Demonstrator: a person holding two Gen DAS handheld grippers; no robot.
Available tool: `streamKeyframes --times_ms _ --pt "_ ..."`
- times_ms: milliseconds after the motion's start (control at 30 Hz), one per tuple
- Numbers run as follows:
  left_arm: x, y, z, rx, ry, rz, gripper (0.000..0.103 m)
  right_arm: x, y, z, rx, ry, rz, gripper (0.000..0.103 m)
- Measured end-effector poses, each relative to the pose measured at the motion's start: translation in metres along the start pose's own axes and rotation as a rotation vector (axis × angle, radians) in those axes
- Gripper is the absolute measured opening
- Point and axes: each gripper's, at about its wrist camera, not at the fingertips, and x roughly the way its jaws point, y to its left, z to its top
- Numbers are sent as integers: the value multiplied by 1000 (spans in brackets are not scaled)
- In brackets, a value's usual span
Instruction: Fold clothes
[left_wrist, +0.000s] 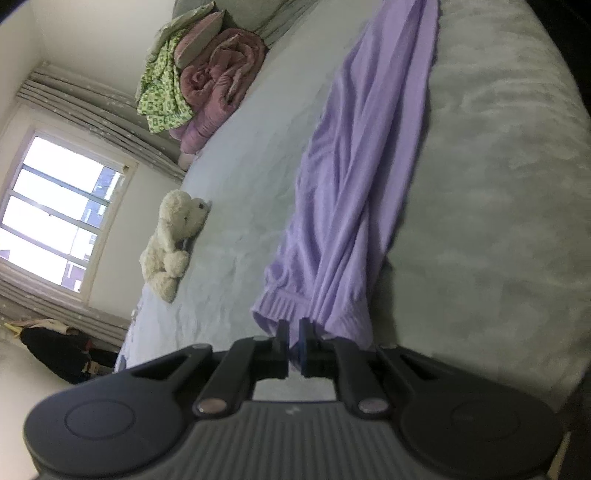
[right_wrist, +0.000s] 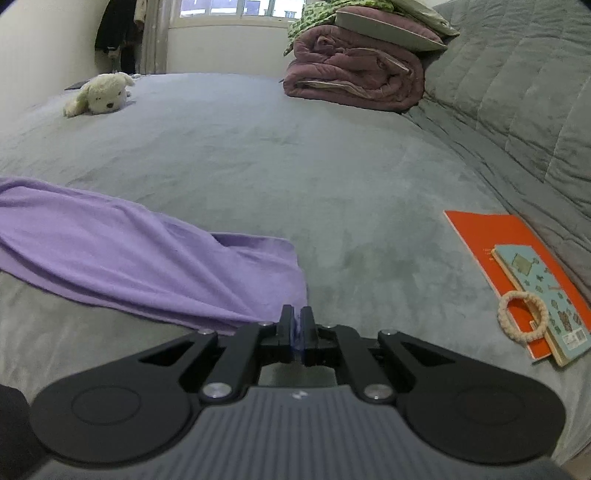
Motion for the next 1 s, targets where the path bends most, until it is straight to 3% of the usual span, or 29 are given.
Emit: streamKeyframes --times_ms 33,200,300,367,433,633,867,1000 --pt "-3 3 0 -30 7 -13 8 -3 0 1 7 -4 -1 13" --pt "-28 26 -14 -255 -7 -55 9 -21 10 14 10 -35 10 13" --pt "-38 40 -23 -412 -23 -71 9 -33 37 30 -68 -57 40 13" --pt "-42 50 -26 -537 -47 -89 9 -38 73 44 -185 -82 87 13" --pt "-45 57 -26 -656 -60 -107 15 -43 111 54 -295 -102 145 13" --pt "-47 62 -32 -911 -43 -172 25 -39 239 66 -609 -127 406 13" --pt "-48 50 -43 -1076 -36 -282 31 -5 338 64 -760 -86 584 13" --pt "-47 42 -42 -1037 -51 -278 31 0 351 70 -743 -57 633 13"
